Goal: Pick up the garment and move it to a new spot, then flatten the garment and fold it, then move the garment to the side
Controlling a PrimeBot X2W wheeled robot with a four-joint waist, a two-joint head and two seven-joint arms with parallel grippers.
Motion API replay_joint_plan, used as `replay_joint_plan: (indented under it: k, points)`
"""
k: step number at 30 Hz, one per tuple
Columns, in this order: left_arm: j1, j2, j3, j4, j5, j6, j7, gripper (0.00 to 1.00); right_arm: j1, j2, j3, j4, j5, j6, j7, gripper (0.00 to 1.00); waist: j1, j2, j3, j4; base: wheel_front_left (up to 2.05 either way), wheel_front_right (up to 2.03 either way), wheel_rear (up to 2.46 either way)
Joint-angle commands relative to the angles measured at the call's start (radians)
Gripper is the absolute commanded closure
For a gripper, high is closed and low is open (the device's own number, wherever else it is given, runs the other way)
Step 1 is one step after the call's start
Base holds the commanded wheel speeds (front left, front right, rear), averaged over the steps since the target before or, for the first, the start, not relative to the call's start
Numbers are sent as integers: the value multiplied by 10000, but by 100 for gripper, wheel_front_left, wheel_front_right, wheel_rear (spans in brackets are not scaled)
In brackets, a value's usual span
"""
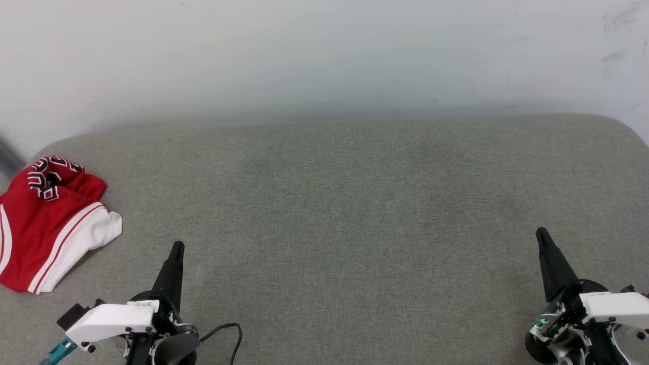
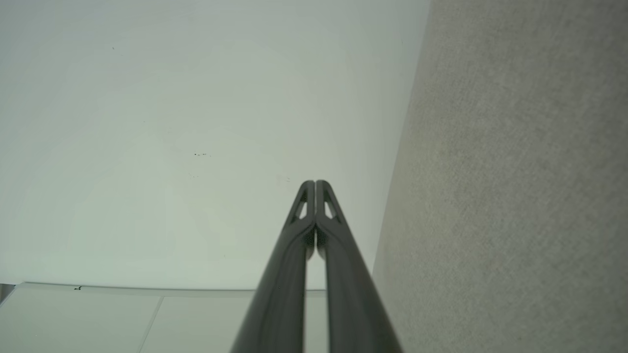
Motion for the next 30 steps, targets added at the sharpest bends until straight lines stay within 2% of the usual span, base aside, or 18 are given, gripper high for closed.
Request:
replay_joint_plan:
  k: [1, 22, 23, 30]
  points:
    - [-86, -5, 26, 7, 26, -29, 27, 100, -94, -40, 8, 1, 32, 0, 9, 100, 0, 0, 0, 0, 0, 0, 0]
    - [-86, -5, 21, 7, 22, -30, 23, 100, -94, -40, 9, 1, 32, 0, 8, 100, 0, 0, 0, 0, 0, 0, 0]
    - [1, 0, 0, -1, 2, 0, -3, 0, 0, 0, 1, -1, -2, 0, -2, 0, 0, 0, 0, 0, 0, 0, 0]
    - [316, -45, -84, 217, 93, 6, -194, 0, 293, 31, 147, 197, -140, -14, -191, 0, 0, 0, 8, -3, 0, 0, 0]
